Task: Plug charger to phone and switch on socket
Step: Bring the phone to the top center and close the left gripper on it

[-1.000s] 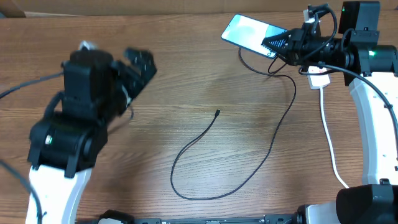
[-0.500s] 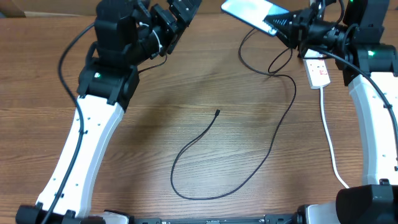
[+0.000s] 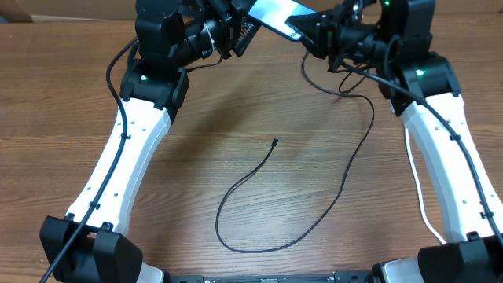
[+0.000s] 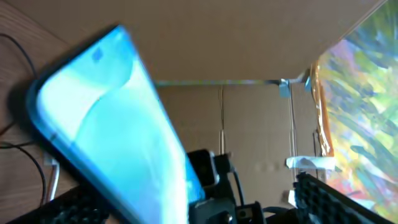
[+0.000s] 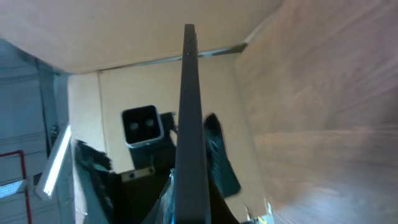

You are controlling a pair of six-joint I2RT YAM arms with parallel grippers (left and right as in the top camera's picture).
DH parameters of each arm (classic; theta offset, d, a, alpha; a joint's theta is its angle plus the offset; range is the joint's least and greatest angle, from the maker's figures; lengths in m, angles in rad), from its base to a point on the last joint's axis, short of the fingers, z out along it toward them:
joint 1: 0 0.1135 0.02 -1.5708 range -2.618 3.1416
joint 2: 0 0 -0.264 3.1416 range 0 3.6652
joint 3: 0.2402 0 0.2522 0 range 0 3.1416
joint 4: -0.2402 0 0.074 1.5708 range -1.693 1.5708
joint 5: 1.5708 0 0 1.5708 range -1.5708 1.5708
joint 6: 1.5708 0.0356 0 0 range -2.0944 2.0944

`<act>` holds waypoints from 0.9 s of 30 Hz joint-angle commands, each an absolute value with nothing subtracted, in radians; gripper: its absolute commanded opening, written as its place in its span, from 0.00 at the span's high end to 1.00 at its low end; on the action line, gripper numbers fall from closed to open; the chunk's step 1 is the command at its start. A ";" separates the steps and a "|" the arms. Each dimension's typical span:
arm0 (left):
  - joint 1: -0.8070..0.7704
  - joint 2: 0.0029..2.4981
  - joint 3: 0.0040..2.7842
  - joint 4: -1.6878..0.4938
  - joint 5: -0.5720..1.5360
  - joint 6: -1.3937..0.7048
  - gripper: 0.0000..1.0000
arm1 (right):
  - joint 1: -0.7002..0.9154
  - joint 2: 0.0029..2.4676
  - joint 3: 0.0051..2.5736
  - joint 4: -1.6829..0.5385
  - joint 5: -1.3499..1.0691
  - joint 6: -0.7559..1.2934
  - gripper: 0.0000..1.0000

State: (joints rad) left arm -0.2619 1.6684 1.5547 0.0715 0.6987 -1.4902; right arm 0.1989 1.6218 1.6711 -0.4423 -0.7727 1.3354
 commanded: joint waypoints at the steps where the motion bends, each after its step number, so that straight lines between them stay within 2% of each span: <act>1: -0.255 1.669 1.566 0.076 0.737 -1.528 0.16 | 0.206 1.581 1.689 -0.394 -0.732 1.393 0.96; 3: -0.255 1.669 1.566 0.076 0.737 -1.568 0.21 | 0.213 1.581 1.689 -0.383 -0.712 1.433 0.96; 15: -0.254 1.669 1.566 0.079 0.715 -1.692 0.35 | 0.282 1.581 1.689 -0.348 -0.619 1.448 0.96; 19: -0.243 1.669 1.566 0.075 0.718 -1.701 0.43 | 0.281 1.581 1.689 -0.349 -0.612 1.448 0.96; 27: -0.228 1.669 1.566 0.062 0.726 -1.729 0.49 | 0.281 1.581 1.689 -0.348 -0.595 1.448 0.96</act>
